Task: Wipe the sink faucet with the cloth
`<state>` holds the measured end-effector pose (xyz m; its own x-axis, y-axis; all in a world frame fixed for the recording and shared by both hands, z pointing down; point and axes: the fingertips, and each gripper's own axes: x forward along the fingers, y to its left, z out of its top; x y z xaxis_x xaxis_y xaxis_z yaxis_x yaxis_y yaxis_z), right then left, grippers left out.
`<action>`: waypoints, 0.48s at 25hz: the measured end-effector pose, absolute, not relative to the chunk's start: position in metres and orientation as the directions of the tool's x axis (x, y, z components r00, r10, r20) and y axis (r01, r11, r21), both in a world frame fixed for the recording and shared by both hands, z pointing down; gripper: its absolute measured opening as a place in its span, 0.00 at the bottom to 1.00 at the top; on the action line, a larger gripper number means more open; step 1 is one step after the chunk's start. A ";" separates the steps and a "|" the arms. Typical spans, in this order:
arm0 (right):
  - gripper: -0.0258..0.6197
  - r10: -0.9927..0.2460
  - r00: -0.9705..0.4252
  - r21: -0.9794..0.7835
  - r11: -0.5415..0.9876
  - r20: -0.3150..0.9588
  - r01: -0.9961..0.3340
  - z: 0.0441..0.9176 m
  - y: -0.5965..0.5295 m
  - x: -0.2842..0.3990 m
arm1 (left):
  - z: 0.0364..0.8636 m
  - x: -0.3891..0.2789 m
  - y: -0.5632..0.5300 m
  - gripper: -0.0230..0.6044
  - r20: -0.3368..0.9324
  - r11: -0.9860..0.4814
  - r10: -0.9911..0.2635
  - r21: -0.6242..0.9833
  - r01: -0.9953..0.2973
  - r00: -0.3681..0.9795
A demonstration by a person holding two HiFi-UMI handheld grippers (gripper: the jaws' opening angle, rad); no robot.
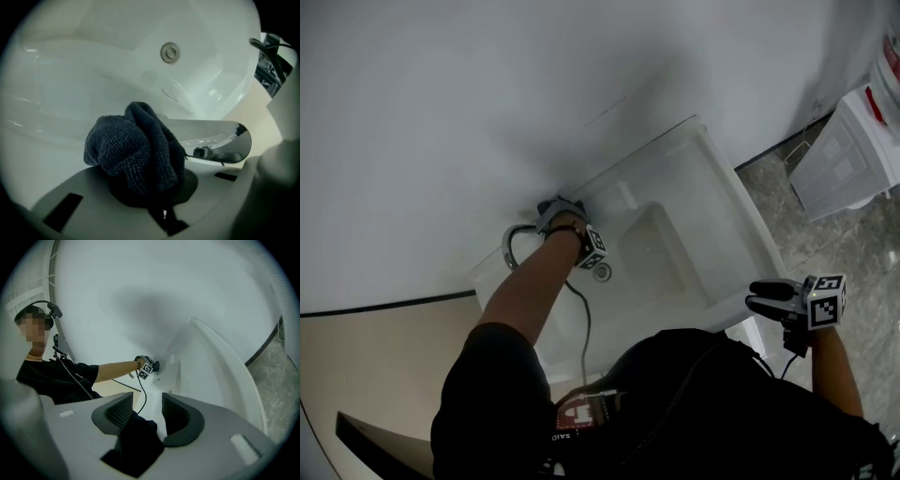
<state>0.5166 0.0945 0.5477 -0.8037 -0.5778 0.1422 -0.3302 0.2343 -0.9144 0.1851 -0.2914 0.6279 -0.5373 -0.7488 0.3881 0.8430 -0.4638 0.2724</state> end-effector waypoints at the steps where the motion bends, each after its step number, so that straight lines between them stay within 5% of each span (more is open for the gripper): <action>1: 0.33 -0.595 -0.791 -0.904 0.246 0.145 -0.351 0.546 0.090 0.523 | 0.625 0.182 -0.289 0.07 0.385 -0.448 -0.757 0.283 0.848 -0.528; 12: 0.33 -0.696 -0.708 -0.818 0.335 0.119 -0.467 0.524 0.054 0.557 | 0.607 0.168 -0.244 0.07 0.481 -0.390 -0.695 0.373 0.842 -0.534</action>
